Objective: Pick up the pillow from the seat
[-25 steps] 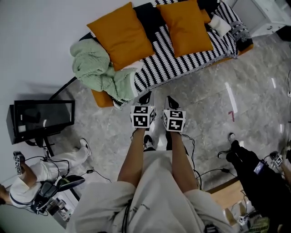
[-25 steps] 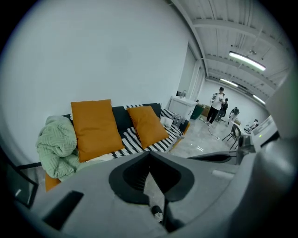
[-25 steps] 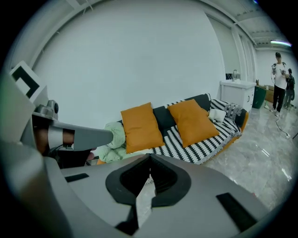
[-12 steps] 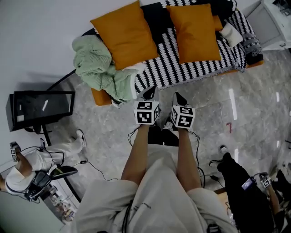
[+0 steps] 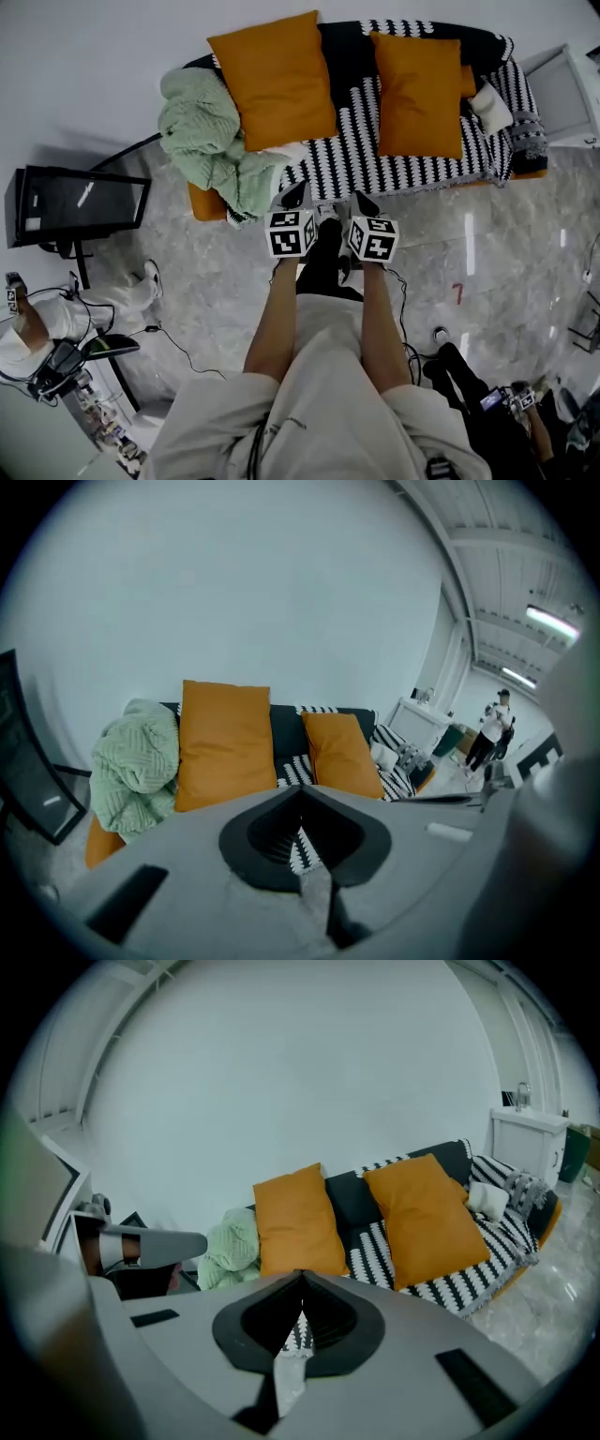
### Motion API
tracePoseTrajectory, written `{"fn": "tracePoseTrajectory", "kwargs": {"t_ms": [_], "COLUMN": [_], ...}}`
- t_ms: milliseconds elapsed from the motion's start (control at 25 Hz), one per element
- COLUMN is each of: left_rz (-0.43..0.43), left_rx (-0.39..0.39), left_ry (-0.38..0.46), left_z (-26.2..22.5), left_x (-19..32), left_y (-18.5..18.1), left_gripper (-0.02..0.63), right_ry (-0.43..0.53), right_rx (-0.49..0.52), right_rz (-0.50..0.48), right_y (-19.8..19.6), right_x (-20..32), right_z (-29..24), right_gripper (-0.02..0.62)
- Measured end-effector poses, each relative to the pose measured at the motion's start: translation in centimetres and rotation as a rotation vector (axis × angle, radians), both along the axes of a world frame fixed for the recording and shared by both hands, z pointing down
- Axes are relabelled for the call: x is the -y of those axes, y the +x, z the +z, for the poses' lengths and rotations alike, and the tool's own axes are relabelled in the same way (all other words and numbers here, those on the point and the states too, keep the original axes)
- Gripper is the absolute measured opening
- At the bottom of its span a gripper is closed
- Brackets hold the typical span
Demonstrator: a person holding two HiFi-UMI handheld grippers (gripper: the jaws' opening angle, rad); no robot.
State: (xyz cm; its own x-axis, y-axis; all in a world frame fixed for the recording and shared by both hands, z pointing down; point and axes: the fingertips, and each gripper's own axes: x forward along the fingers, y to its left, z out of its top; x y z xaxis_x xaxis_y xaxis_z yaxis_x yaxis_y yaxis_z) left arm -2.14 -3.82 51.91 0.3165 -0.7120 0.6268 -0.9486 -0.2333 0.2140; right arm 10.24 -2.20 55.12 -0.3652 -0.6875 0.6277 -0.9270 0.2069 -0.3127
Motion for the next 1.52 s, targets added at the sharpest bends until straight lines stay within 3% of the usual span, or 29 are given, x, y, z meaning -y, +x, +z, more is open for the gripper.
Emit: {"fn": "tracePoseTrajectory", "kwargs": {"t_ms": [200,600,880,1120,1240,1360,1520], "left_rz": [-0.012,-0.016,-0.06,-0.055,-0.048,-0.002,-0.048], "left_rx": [-0.01,0.023,-0.005,0.024,0.051,0.065,0.068], "left_ry": [0.002,-0.064,-0.112,-0.139,-0.162,-0.172,-0.165], "left_z": [0.6,4.7,8.5,11.6,14.0,16.4,18.2], "left_x": [5.0,16.0,22.8,26.8,28.1,29.2,31.4], "left_y": [0.5,-2.3,-3.9,-4.9,-5.2,-5.2,-5.7], "left_gripper": [0.009,0.009,0.009,0.009,0.009,0.009,0.009], "right_ry": [0.017,0.004,0.002,-0.028,-0.024,0.004,0.004], "right_rx": [-0.006,0.013,-0.02,-0.028,-0.055,-0.148,-0.147], "right_rz": [-0.073,-0.211,-0.264,-0.303,-0.36,-0.459,-0.503], "right_y": [-1.9,-6.2,-6.4,-6.9,-7.3,-6.7,-5.4], "right_x": [6.0,18.5,25.9,30.1,32.1,34.3,37.6], "right_z": [0.1,3.5,6.2,10.2,12.3,14.6,17.3], "right_gripper": [0.006,0.006,0.006,0.006,0.006,0.006,0.006]}}
